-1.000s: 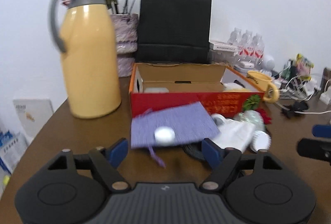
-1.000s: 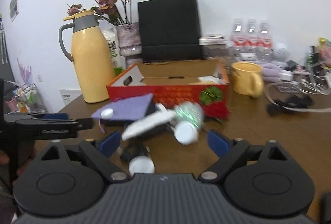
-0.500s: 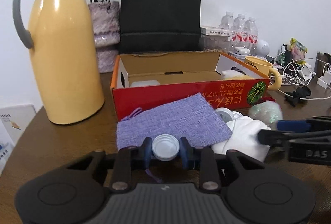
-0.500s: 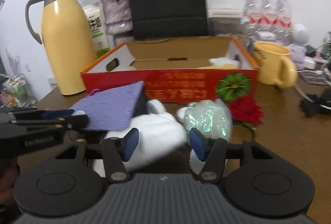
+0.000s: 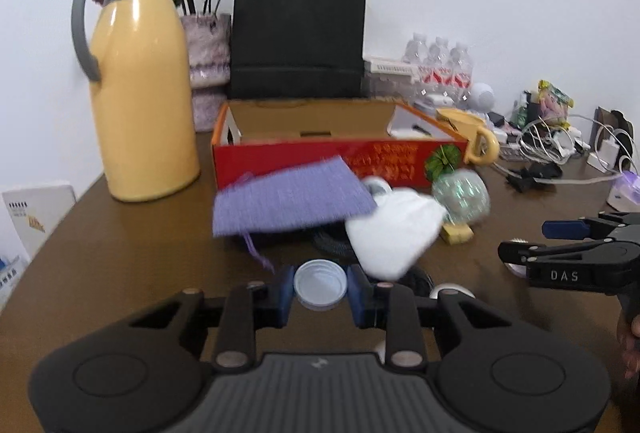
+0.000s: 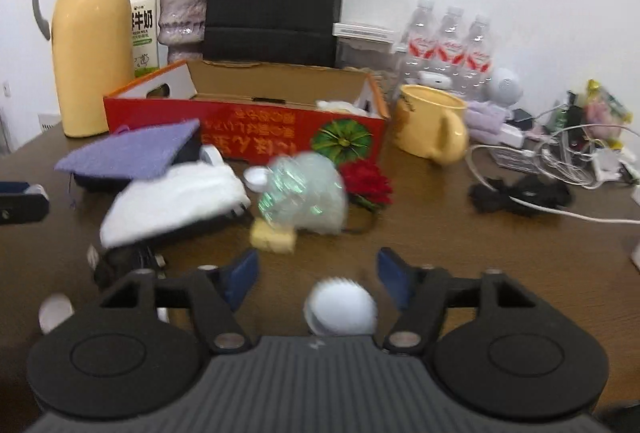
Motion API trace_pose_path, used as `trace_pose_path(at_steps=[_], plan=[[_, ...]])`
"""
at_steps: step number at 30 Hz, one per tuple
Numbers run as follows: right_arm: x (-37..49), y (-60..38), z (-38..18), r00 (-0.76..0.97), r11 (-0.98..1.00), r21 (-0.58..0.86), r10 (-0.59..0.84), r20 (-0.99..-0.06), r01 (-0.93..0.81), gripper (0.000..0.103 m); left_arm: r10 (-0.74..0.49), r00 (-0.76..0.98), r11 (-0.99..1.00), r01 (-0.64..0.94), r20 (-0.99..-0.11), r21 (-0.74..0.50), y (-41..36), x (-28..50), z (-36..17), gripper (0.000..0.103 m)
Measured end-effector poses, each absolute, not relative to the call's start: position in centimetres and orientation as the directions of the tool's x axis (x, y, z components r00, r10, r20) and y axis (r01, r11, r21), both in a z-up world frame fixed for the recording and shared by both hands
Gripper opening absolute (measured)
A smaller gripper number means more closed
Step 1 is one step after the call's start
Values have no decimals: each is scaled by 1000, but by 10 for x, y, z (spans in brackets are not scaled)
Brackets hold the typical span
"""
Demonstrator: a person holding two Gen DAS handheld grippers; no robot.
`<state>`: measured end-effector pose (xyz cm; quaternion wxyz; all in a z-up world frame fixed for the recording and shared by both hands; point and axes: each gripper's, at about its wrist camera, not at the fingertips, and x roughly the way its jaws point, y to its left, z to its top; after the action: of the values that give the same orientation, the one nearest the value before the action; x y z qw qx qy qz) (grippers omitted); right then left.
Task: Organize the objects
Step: 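Grasp a small white cap with left tool while right tool grasps a ridged white cap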
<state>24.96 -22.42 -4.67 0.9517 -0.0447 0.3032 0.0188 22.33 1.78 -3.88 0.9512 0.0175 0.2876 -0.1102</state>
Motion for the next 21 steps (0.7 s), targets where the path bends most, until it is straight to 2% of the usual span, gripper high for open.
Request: trace_pose_path(at_steps=[1,2,3,4,7,8,9,11,13,16,21], plan=[[248,-230,-51,806,997,-48,21,-592,-61,64,-195,802,975,219,-565,-27,16,220,-43,27],[247,-235,-56,790,998,-11,45,-611,-66,44,-183,793,977,213,-581,-17,14,217,-48,27],[247,-238,-59,778,998,18,63,-625,-67,32,-170,784,978,208,-597,-5,12,215,-52,27],[246,-240,-60,775,997,42,76,-628,-64,24,-157,777,979,203,-610,6,10,212,-54,27],[241,-238,-61,786,996,53,88,-612,-71,23,-158,776,980,199,-610,0,10,198,-54,27],[241,-236,-61,786,997,42,80,-613,-69,27,-157,778,980,197,-608,0,10,194,-53,27],[241,-235,-61,795,997,35,71,-602,-63,45,-151,782,981,193,-605,5,10,190,-51,27],[247,-235,-58,815,998,29,59,-576,-51,70,-140,786,982,187,-602,17,9,184,-48,27],[261,-234,-56,813,998,31,66,-578,-59,63,-134,786,983,183,-603,20,9,184,-45,27],[279,-236,-57,798,996,60,91,-596,-69,37,-118,798,985,169,-592,31,6,181,-39,27],[260,-240,-56,803,993,90,118,-584,-80,36,-115,808,985,168,-578,39,4,172,-31,27]])
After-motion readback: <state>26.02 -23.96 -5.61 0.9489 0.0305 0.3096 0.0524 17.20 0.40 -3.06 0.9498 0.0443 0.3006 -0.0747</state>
